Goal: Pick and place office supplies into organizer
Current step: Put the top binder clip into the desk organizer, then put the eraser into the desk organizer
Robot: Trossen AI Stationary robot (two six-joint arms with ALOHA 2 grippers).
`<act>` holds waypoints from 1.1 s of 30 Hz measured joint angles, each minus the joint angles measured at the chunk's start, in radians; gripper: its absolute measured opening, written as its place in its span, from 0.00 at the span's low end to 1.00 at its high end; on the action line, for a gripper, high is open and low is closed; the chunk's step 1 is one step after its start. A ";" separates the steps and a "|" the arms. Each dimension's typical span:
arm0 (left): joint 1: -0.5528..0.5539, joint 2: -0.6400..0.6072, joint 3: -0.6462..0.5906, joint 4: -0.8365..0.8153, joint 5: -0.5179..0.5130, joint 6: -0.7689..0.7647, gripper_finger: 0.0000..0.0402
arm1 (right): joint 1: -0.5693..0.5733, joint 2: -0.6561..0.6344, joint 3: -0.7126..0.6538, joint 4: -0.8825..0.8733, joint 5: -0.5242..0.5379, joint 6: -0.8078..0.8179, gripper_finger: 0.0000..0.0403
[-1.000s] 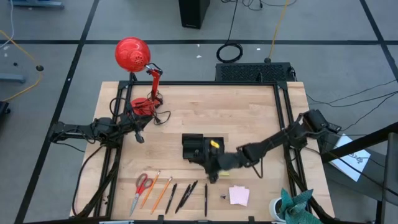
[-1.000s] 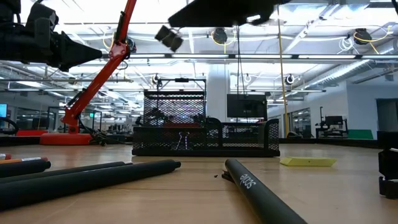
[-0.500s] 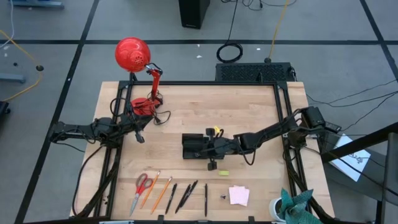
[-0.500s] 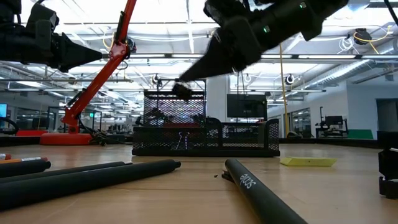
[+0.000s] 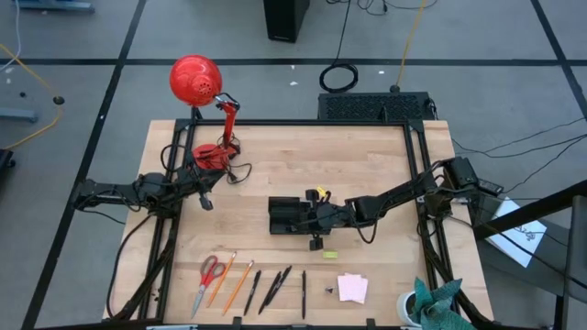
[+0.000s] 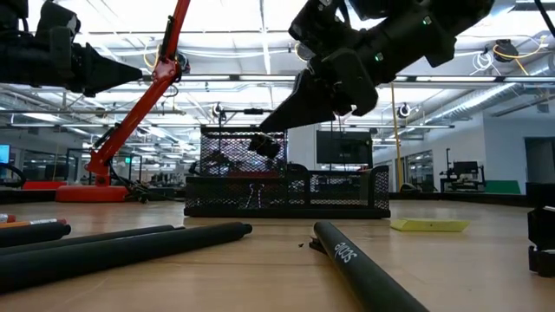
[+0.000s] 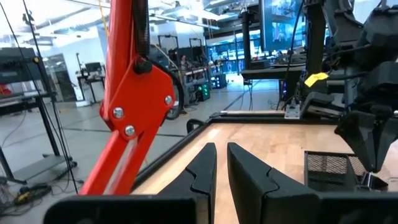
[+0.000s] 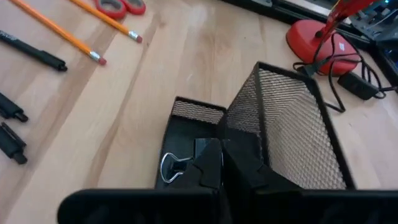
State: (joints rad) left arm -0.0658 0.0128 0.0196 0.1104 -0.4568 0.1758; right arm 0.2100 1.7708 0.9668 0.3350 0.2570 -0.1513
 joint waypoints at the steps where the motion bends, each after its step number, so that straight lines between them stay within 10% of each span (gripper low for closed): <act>1: 0.000 0.000 0.000 -0.001 0.000 0.002 0.12 | -0.003 0.009 0.001 0.020 0.000 0.000 0.00; 33: 0.000 0.000 0.000 0.006 -0.002 0.003 0.12 | -0.025 0.126 0.003 0.169 0.000 0.010 0.15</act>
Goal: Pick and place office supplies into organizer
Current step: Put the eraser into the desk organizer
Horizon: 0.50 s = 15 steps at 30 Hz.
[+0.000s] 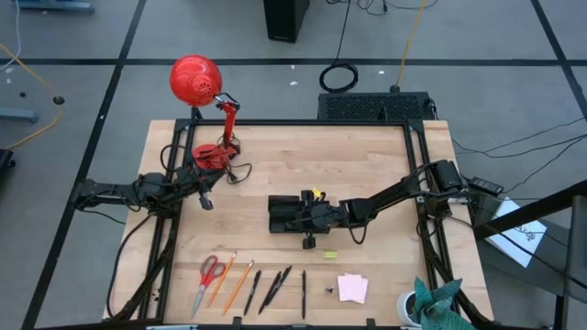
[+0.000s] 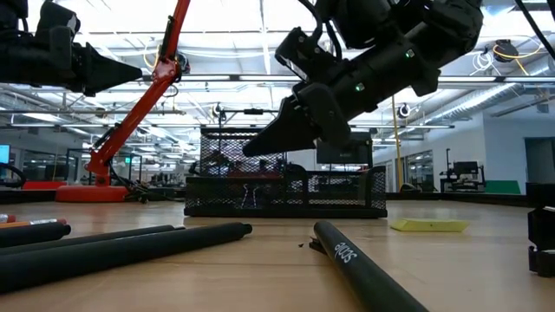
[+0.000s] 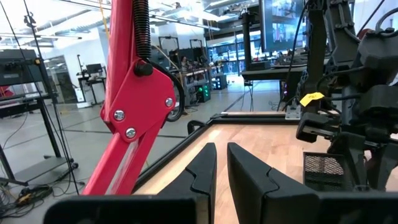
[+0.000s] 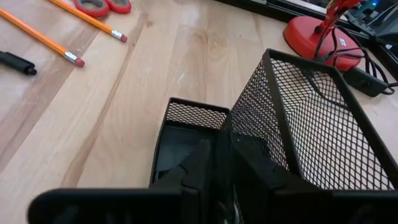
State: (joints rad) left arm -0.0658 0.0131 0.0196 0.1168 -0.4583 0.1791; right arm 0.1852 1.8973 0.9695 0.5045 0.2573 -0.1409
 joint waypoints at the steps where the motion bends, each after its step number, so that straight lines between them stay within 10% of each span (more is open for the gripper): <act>1: 0.000 0.000 0.000 0.000 0.000 0.000 0.12 | 0.000 -0.002 0.000 0.001 0.000 0.000 0.16; 15: 0.000 0.000 0.000 0.000 -0.002 0.000 0.12 | 0.085 -0.127 0.000 -0.039 0.003 -0.047 0.24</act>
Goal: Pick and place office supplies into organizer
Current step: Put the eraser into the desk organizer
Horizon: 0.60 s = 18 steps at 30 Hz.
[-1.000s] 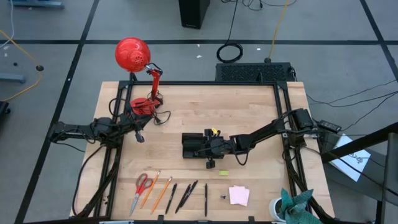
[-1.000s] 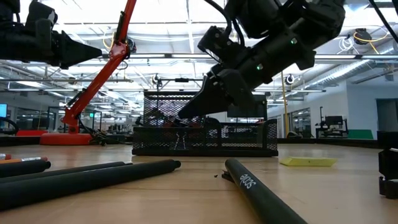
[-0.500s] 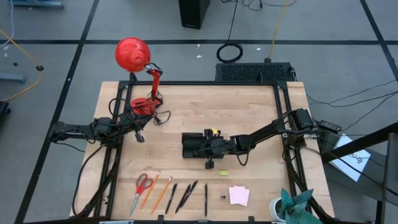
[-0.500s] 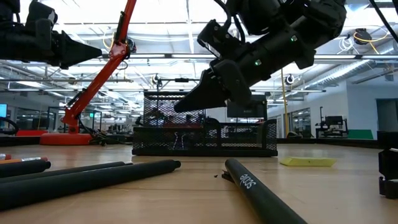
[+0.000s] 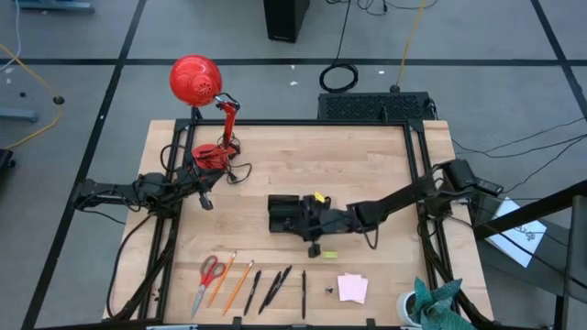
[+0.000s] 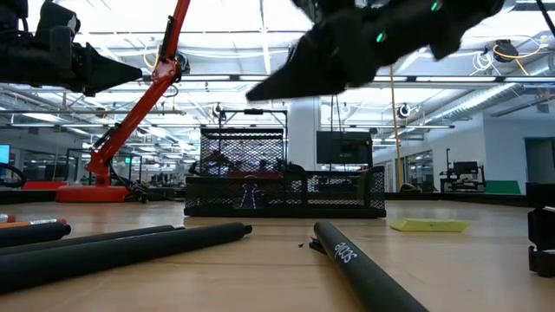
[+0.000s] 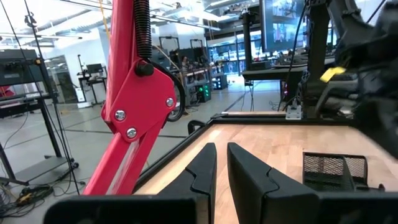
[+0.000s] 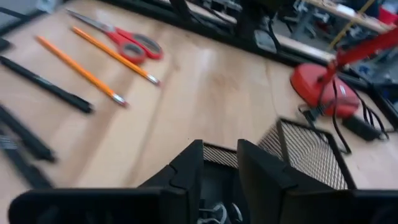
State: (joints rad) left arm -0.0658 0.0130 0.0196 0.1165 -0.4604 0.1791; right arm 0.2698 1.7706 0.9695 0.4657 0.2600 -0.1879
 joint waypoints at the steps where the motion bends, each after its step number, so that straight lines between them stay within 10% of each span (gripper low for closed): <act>1: 0.000 0.000 0.000 0.000 0.000 0.000 0.12 | 0.013 -0.018 0.000 -0.012 0.000 0.001 0.24; 18: 0.000 0.000 0.000 -0.010 0.000 -0.008 0.12 | 0.157 -0.089 -0.113 -0.362 -0.001 0.378 0.25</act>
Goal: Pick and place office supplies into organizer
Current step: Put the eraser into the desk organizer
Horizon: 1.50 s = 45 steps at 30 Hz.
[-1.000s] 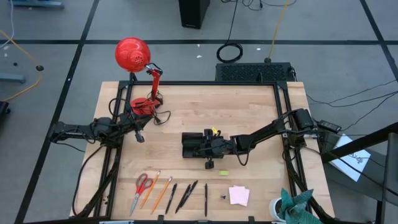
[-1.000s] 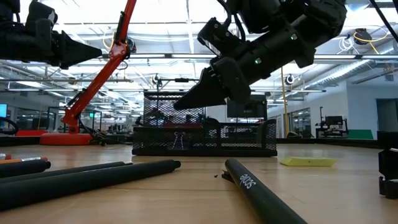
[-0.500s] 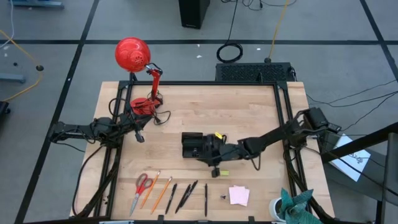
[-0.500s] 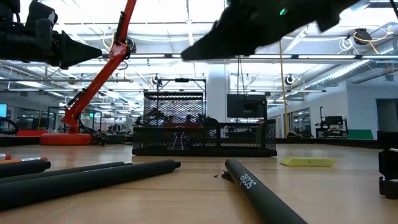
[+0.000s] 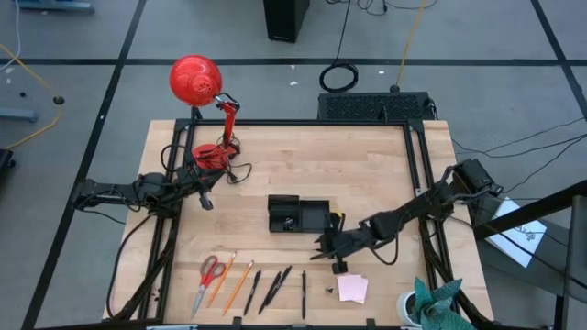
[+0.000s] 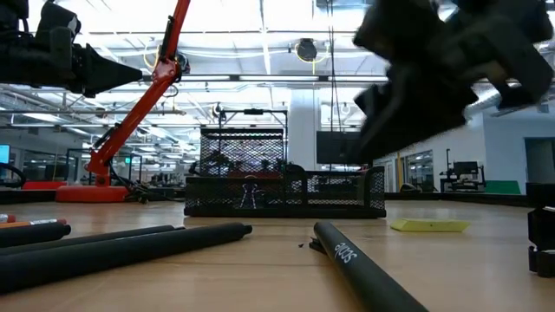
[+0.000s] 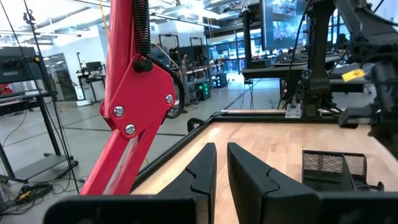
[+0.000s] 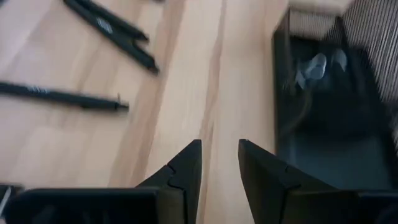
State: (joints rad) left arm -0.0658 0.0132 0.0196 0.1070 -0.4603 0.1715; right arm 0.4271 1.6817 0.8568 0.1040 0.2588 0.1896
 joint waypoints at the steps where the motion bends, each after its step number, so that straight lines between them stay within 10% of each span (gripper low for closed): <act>1: 0.000 0.000 0.000 0.000 0.000 0.000 0.12 | 0.001 0.000 -0.016 0.000 0.000 0.016 0.25; 22: 0.000 0.000 0.000 -0.027 -0.003 -0.020 0.12 | 0.099 0.000 -0.111 0.061 -0.002 0.224 0.60; 45: 0.000 0.000 0.000 -0.029 -0.003 -0.013 0.12 | 0.144 0.007 -0.111 0.002 0.080 0.270 0.55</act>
State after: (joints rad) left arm -0.0658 0.0130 0.0200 0.0780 -0.4637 0.1589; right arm 0.5713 1.6886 0.7456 0.1055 0.3390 0.4599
